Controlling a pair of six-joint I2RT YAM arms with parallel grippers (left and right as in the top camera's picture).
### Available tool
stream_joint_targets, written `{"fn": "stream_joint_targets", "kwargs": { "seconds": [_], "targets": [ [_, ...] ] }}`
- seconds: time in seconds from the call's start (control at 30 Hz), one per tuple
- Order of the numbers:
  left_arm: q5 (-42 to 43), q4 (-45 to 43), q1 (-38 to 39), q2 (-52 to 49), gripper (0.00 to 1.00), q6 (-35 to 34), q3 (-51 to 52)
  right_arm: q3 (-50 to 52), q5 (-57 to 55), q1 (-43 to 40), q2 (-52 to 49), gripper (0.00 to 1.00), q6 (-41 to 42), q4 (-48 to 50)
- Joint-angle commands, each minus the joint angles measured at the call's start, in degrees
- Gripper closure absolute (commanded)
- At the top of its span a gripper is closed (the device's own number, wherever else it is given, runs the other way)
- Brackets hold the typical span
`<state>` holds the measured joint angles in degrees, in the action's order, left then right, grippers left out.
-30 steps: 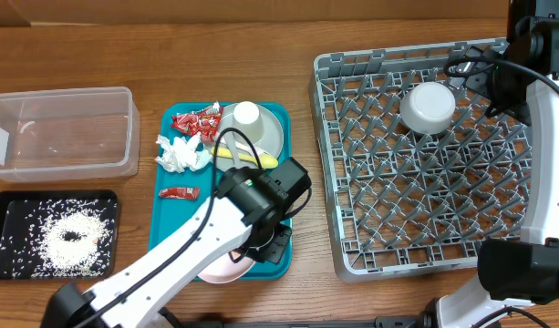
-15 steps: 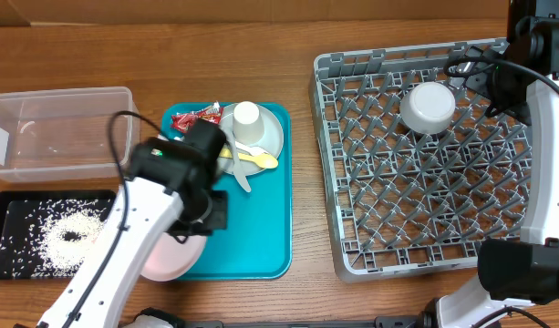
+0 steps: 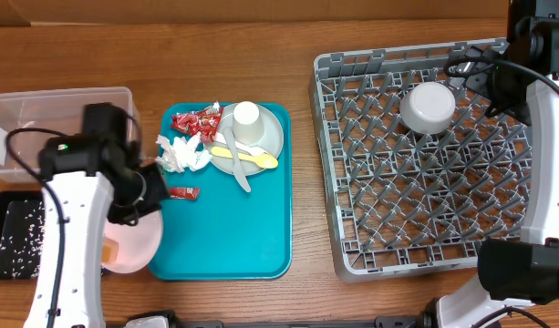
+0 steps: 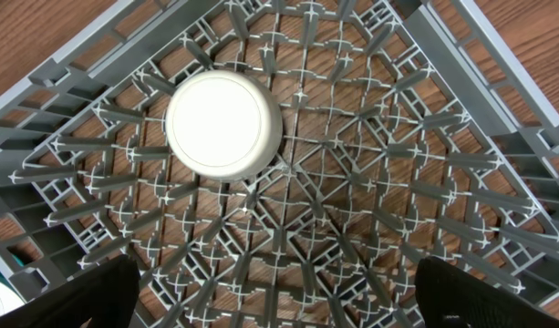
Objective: Sort waste into correct bins and load items into the dishwasher rack
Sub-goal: 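Lift the white plate and carry it left over the black tray, then tip the plate with the left gripper to drop the orange cube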
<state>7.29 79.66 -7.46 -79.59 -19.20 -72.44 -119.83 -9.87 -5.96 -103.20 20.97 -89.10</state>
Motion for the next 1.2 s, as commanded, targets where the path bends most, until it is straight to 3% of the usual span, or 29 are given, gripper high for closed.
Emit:
{"fn": "stream_joint_targets", "kwargs": {
  "seconds": [0.0, 0.13, 0.47, 0.77, 0.93, 1.0, 1.17],
  "targets": [
    [4.02, -2.67, -5.92, 1.14, 0.96, 1.40, -1.36, -0.13, -0.59, 0.11, 0.52, 0.00, 0.28, 0.28],
    [9.11, -5.51, -15.10, 1.14, 0.96, 2.89, -1.36, -0.13, -0.59, 0.11, 0.52, 0.00, 0.28, 0.28],
    [20.24, -9.44, -28.06, 1.14, 0.96, 9.07, -1.36, -0.13, -0.61, 0.11, 0.52, 0.00, 0.28, 0.28],
    [27.08, -15.52, -34.51, 1.14, 0.96, 14.60, -1.33, -0.13, -0.59, 0.11, 0.52, 0.00, 0.28, 0.28],
    [36.74, -16.85, -37.62, 1.14, 0.96, 16.65, -1.33, -0.13, -0.59, 0.11, 0.52, 0.00, 0.28, 0.28],
    [40.83, -16.13, -40.11, 1.14, 0.96, 17.97, -1.33, -0.13, -0.59, 0.11, 0.52, 0.00, 0.28, 0.28],
    [41.51, -12.55, -45.92, 1.14, 0.96, 19.19, -1.33, -0.13, -0.59, 0.11, 0.52, 0.00, 0.28, 0.28]
  ]
}}
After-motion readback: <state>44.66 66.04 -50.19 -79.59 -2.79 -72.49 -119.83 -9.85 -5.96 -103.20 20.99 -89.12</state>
